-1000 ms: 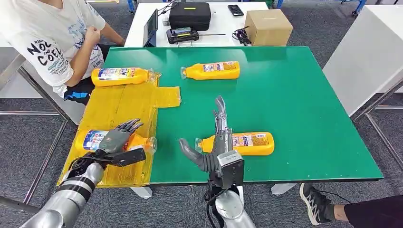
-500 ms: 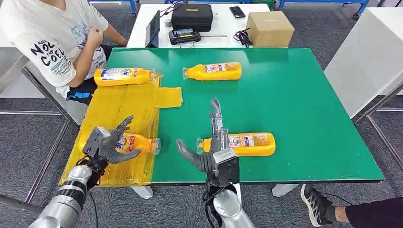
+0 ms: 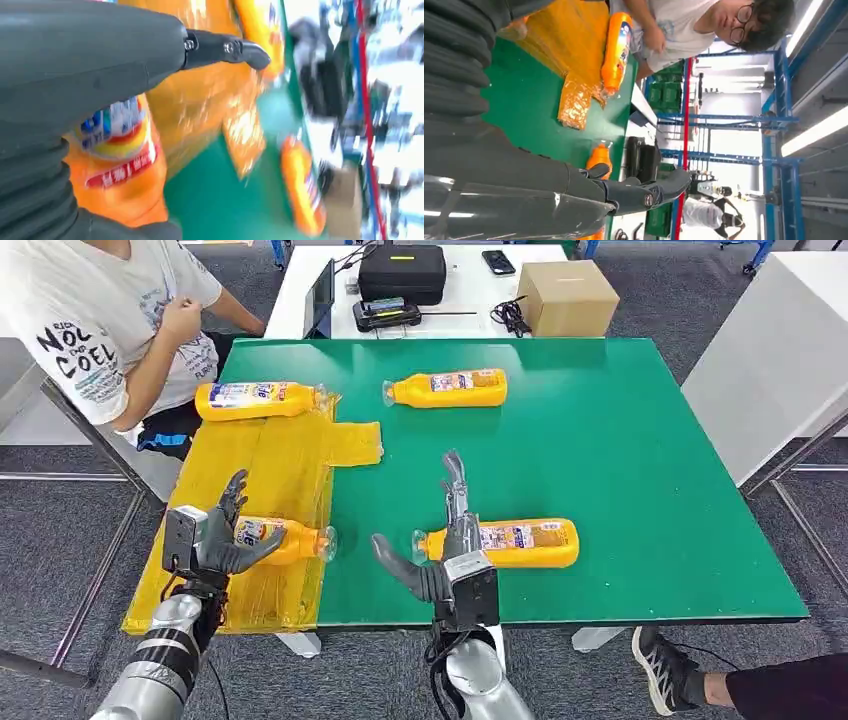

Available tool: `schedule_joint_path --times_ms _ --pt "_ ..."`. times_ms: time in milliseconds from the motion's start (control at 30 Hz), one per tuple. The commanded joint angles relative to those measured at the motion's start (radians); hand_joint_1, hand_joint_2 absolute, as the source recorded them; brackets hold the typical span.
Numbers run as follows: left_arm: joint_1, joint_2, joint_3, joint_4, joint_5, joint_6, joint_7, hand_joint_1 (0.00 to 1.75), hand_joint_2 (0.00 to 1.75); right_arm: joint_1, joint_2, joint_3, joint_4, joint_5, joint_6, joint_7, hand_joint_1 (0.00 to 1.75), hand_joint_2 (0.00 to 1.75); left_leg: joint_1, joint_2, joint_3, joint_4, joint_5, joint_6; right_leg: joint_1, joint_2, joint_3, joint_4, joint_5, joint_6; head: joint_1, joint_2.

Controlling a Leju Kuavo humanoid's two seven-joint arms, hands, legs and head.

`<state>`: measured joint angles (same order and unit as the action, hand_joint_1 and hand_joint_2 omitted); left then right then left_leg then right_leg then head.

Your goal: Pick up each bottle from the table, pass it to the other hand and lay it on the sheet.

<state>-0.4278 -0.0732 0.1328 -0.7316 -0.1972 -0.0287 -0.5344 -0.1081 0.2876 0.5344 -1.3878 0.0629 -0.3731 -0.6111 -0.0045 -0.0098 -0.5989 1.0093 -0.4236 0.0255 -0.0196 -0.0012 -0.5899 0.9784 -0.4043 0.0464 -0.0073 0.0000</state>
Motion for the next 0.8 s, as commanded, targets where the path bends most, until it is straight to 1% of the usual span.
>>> schedule_joint_path --times_ms 33,100,133,167,233,333,500,533,567,600,633,700,767,800 --pt "0.051 -0.076 -0.009 -0.317 -0.116 0.5 -0.164 0.0 1.75 -0.059 -0.014 0.051 0.087 0.032 -0.039 0.001 0.0 1.75 0.002 0.001 -0.001 0.001 -0.001 -0.002 0.002 0.0 0.0 -0.001 -0.001 -0.002 0.0 0.0" --pt "0.066 -0.072 -0.042 -0.386 -0.107 0.551 -0.164 0.0 1.75 -0.067 -0.03 0.06 0.085 0.078 -0.055 0.016 0.0 1.75 0.002 0.001 -0.004 0.002 -0.001 -0.001 0.002 0.0 -0.003 0.001 0.0 -0.001 0.0 0.0" --pt "0.086 -0.064 -0.077 -0.449 -0.079 0.587 -0.164 0.0 1.75 -0.077 -0.055 0.06 0.075 0.155 -0.057 0.067 0.0 1.75 0.002 0.002 -0.003 0.002 -0.002 -0.002 0.003 0.0 -0.002 0.001 -0.001 -0.002 0.0 0.0" --pt "0.092 -0.065 -0.081 -0.469 -0.065 0.6 -0.164 0.0 1.75 -0.077 -0.059 0.051 0.071 0.185 -0.062 0.083 0.0 1.75 0.002 0.0 -0.003 0.001 -0.001 -0.001 0.002 -0.001 -0.002 0.0 -0.001 -0.001 0.0 0.0" --pt "0.123 -0.059 -0.108 -0.563 -0.029 0.648 -0.164 0.0 1.75 -0.092 -0.103 0.036 0.064 0.349 -0.073 0.187 0.0 1.75 0.002 0.0 -0.003 0.001 -0.002 -0.002 0.003 -0.001 -0.001 -0.001 -0.001 -0.001 0.0 0.0" --pt "0.128 -0.058 -0.11 -0.568 -0.028 0.65 -0.164 0.0 1.75 -0.094 -0.113 0.025 0.06 0.346 -0.069 0.186 0.0 1.75 0.001 0.0 -0.005 0.0 0.0 -0.001 0.001 0.0 -0.004 -0.001 0.0 0.0 0.0 0.0" --pt "0.128 -0.058 -0.11 -0.568 -0.028 0.65 -0.164 0.0 1.75 -0.094 -0.113 0.025 0.06 0.346 -0.069 0.186 0.0 1.75 0.001 0.001 -0.005 0.001 -0.001 -0.002 0.001 0.0 -0.004 -0.001 0.0 -0.001 0.0 0.0" --pt "0.137 -0.054 -0.118 -0.596 -0.011 0.66 -0.164 0.0 1.75 -0.098 -0.114 0.025 0.073 0.398 -0.074 0.22 0.0 1.75 0.002 0.001 -0.005 0.001 -0.001 -0.002 0.002 0.0 -0.004 -0.001 0.0 -0.001 0.0 0.0" --pt "0.155 -0.05 -0.128 -0.637 0.017 0.676 -0.164 0.0 1.75 -0.107 -0.139 0.022 0.079 0.488 -0.064 0.288 0.0 1.75 0.002 0.001 -0.005 0.001 -0.001 -0.002 0.002 0.0 -0.004 -0.001 0.0 -0.002 0.0 0.0" --pt "0.155 -0.05 -0.128 -0.637 0.017 0.676 -0.164 0.0 1.75 -0.107 -0.139 0.022 0.079 0.488 -0.064 0.288 0.0 1.75 0.001 0.001 -0.005 0.0 -0.001 -0.002 0.001 0.0 -0.005 -0.001 0.0 -0.001 0.0 0.0" --pt "0.174 -0.05 -0.131 -0.675 0.03 0.675 -0.164 0.0 1.75 -0.113 -0.162 0.001 0.09 0.532 -0.061 0.313 0.0 1.75 0.001 0.001 -0.006 0.0 0.0 -0.001 0.001 0.0 -0.005 -0.001 0.0 -0.001 0.0 0.0" --pt "0.192 -0.058 -0.125 -0.703 0.062 0.654 -0.164 0.0 1.75 -0.127 -0.19 -0.018 0.111 0.592 -0.025 0.37 0.0 1.75 0.001 0.001 -0.005 0.0 -0.001 -0.001 0.001 0.0 -0.004 -0.001 0.0 -0.001 0.0 0.0" --pt "0.211 -0.074 -0.104 -0.702 0.087 0.602 -0.164 0.0 1.75 -0.153 -0.229 -0.031 0.149 0.671 0.042 0.442 0.0 1.75 0.002 0.001 -0.003 0.0 -0.001 -0.001 0.002 0.0 -0.002 -0.003 0.0 -0.001 0.0 0.0" --pt "0.219 -0.087 -0.082 -0.694 0.098 0.575 -0.164 0.0 1.75 -0.164 -0.24 -0.04 0.169 0.686 0.076 0.458 0.0 1.75 0.001 0.0 -0.004 0.0 -0.001 -0.001 0.001 -0.001 -0.003 -0.002 0.0 -0.001 0.0 0.0"
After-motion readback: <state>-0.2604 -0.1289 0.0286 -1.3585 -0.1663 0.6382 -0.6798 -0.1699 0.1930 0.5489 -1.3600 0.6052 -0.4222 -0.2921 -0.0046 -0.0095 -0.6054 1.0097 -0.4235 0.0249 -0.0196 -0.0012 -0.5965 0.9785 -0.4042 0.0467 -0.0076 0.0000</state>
